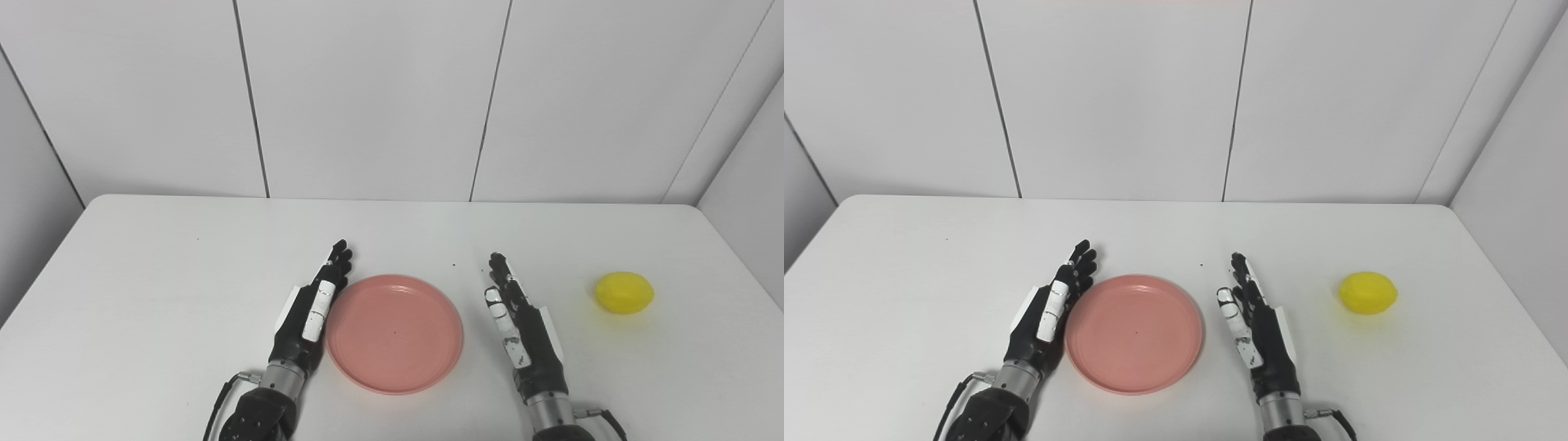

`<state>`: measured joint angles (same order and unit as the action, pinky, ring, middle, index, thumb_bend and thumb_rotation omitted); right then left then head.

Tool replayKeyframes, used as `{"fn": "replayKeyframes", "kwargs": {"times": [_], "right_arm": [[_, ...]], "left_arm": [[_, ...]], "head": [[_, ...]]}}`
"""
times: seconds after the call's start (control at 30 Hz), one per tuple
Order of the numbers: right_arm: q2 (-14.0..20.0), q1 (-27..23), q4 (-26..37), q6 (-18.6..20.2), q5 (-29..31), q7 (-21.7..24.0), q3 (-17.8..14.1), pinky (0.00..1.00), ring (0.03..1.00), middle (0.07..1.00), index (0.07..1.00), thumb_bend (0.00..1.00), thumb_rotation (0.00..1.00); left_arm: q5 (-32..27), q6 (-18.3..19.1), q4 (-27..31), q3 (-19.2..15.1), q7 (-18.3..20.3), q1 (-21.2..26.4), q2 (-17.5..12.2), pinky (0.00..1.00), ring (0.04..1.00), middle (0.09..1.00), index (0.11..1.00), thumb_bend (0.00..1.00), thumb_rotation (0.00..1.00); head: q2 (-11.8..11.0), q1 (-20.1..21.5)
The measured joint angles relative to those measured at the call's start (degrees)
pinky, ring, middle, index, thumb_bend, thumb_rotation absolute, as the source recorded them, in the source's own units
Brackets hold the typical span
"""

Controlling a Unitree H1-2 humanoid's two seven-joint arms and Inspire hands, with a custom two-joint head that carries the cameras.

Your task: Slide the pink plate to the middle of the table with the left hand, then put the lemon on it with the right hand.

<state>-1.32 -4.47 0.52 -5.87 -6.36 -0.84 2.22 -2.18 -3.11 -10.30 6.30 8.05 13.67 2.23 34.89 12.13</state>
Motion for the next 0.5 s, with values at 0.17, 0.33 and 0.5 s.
{"fn": "replayKeyframes", "kwargs": {"times": [0.17, 0.33, 0.5], "right_arm": [[-0.14, -0.02, 0.00, 0.02, -0.82, -0.25, 0.27, 0.98, 0.981, 0.961, 0.950, 0.66, 0.94], [0.14, -0.07, 0.09, 0.01, -0.40, 0.22, 0.47, 1.00, 0.993, 0.975, 0.980, 0.64, 0.96], [1.54, -0.39, 0.65, 0.02, -2.76, -0.61, -0.60, 0.96, 0.986, 0.972, 0.975, 0.64, 0.98]], "left_arm": [[-0.11, 0.00, 0.24, -0.46, 0.05, -0.11, 0.00, 1.00, 0.986, 0.982, 0.981, 0.83, 1.00], [-1.08, 0.00, 0.31, -0.71, 0.45, -0.13, 0.00, 0.99, 0.977, 0.978, 0.978, 0.81, 1.00], [-3.00, 0.00, 0.47, -1.24, 1.05, -0.13, 0.11, 0.98, 0.972, 0.966, 0.966, 0.80, 1.00]], "head": [[0.26, 0.88], [0.26, 2.37], [0.35, 3.69]]}}
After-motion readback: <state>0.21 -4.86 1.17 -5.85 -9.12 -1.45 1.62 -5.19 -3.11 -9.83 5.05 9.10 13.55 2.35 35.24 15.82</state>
